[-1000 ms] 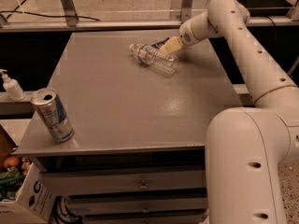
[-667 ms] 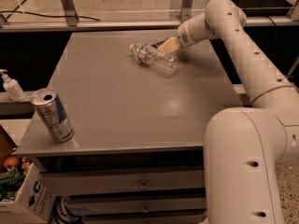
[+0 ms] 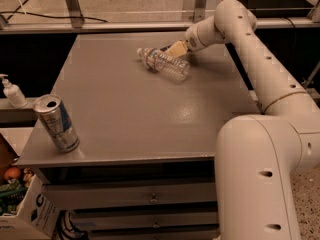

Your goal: Move rxbar blueberry near redbull can

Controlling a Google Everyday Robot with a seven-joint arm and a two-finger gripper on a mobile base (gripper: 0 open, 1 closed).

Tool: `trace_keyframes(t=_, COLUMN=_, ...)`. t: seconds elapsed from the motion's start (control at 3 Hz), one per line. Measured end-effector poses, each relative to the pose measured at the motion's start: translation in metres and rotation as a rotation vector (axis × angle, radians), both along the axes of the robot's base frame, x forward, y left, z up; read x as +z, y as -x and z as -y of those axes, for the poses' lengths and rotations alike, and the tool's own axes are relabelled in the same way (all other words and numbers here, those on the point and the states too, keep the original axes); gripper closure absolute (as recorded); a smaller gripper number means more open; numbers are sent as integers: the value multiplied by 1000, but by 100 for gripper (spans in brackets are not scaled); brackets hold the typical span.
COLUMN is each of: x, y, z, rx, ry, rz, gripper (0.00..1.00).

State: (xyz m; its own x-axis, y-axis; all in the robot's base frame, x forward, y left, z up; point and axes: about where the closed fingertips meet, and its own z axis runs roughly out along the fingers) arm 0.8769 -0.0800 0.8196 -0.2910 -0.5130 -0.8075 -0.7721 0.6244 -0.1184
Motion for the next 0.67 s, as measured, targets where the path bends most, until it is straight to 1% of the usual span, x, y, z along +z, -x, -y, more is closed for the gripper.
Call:
trace_keyframes(t=0.33, x=-2, y=0, z=-4, rx=2, ry=-7, rz=-5, gripper=0)
trace_keyframes(t=0.67, x=-2, y=0, z=-7, rx=3, ry=-21, rz=-7, gripper=17)
